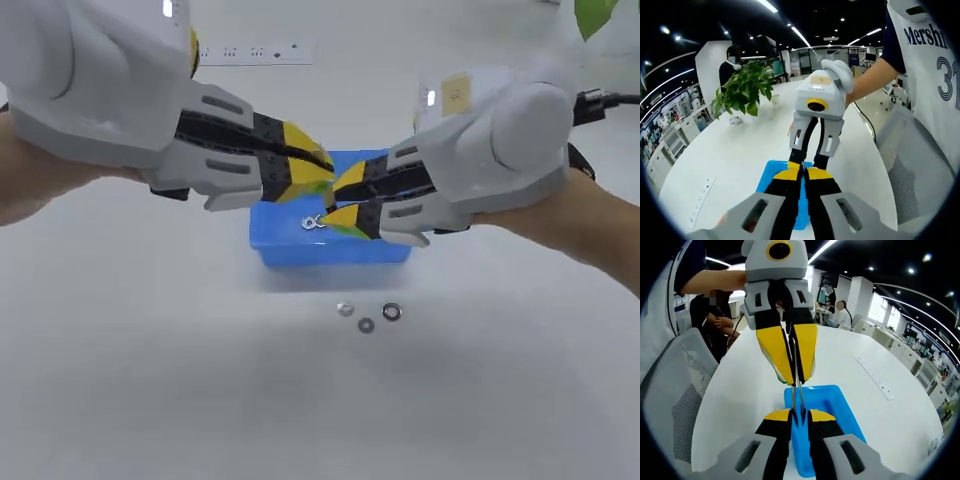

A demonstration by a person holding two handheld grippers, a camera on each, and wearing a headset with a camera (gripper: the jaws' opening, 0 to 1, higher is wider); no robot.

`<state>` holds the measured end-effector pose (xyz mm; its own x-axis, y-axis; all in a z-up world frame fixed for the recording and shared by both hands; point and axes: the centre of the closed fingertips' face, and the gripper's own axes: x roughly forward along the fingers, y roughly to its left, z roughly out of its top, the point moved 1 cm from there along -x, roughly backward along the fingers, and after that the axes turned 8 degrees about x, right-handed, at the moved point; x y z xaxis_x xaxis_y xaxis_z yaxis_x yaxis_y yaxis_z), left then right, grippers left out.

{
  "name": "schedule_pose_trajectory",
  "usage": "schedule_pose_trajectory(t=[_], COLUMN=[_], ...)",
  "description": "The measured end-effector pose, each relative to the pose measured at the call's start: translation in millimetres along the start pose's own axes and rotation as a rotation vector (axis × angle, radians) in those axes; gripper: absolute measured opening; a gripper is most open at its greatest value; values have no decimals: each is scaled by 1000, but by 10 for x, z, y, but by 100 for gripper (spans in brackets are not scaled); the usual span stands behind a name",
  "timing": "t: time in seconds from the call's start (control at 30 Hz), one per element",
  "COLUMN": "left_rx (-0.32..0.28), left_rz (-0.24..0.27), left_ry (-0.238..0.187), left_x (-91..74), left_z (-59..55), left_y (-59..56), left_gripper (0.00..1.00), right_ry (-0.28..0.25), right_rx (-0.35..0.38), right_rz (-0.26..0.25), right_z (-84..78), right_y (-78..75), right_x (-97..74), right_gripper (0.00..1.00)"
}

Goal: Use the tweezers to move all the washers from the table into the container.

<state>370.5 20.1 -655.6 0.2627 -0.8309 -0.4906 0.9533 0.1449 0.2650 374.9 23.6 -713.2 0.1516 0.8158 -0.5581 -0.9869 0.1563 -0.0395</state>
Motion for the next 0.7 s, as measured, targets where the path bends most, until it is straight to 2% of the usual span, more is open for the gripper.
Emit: schedule_pose_trajectory(t=[0.1, 0.23, 0.3, 0.33, 0.4, 0.47, 0.7], left_rx=[6, 10, 9, 6, 1, -5, -30], left_rz=[-14, -34, -42, -49, -59, -72, -84], left_ry=[1, 5, 7, 9, 11, 13, 21], left_x=[-4, -4, 7, 24, 48, 63, 69], left_z=[41, 88, 68, 136, 172, 162, 99], left_y=[-80, -245, -260, -369, -467, -547, -711], left_gripper=[7, 7, 7, 7, 7, 7, 7], right_ry=[-1, 4, 7, 9, 17, 25, 35], right_rx=[1, -2, 1, 3, 7, 9, 24], right_rz=[9, 19, 24, 28, 38, 47, 68], right_z=[-21, -59, -90, -112, -155, -198, -296], right_y=[113, 231, 295, 334, 407, 466, 610], right_x=[-72, -139, -162, -171, -173, -163, -103], right_gripper=[13, 13, 13, 13, 13, 13, 14])
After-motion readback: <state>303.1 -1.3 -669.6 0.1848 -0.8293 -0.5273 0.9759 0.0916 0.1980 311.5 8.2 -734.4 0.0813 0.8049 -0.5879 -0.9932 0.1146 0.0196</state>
